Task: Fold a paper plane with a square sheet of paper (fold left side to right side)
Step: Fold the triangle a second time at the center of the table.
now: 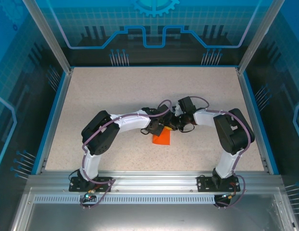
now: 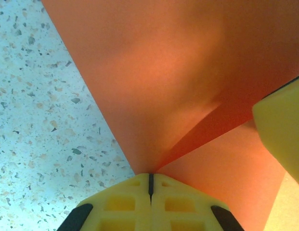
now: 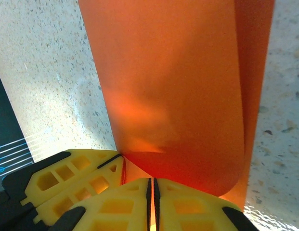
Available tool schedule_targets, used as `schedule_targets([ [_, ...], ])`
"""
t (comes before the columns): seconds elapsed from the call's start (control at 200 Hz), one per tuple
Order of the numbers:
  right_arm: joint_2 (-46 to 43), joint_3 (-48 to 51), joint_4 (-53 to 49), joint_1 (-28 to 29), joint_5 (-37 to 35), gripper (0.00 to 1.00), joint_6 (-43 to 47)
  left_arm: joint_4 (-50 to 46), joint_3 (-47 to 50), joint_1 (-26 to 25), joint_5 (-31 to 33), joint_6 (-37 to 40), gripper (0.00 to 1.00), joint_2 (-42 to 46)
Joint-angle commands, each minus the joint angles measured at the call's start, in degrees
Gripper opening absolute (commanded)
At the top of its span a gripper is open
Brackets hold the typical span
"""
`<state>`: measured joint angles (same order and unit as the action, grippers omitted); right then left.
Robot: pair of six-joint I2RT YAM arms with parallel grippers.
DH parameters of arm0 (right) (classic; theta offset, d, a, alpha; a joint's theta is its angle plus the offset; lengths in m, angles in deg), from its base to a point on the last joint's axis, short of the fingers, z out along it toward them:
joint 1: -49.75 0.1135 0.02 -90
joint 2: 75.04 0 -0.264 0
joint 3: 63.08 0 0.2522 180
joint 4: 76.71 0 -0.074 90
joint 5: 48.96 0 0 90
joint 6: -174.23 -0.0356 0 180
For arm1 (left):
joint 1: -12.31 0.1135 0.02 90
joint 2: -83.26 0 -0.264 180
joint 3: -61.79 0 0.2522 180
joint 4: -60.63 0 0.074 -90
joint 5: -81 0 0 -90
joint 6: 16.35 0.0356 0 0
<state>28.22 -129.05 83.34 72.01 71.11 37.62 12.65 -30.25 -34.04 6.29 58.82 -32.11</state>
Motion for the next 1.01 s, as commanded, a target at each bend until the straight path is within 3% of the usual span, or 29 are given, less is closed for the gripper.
schedule_targets([
  [0.0,1.05,-0.44,-2.01,1.03,-0.93,0.13,1.35,-0.85,-1.14,-0.28,1.52,-0.2,0.0,-1.19],
  [0.71,3.1,1.49,-1.97,0.64,-3.53,0.13,2.06,-0.5,-0.91,-0.26,0.42,-0.72,0.0,-0.59],
  [1.0,3.34,5.17,-0.58,-0.18,-3.75,0.12,1.61,-1.13,1.8,0.89,0.17,-2.91,0.26,8.51],
])
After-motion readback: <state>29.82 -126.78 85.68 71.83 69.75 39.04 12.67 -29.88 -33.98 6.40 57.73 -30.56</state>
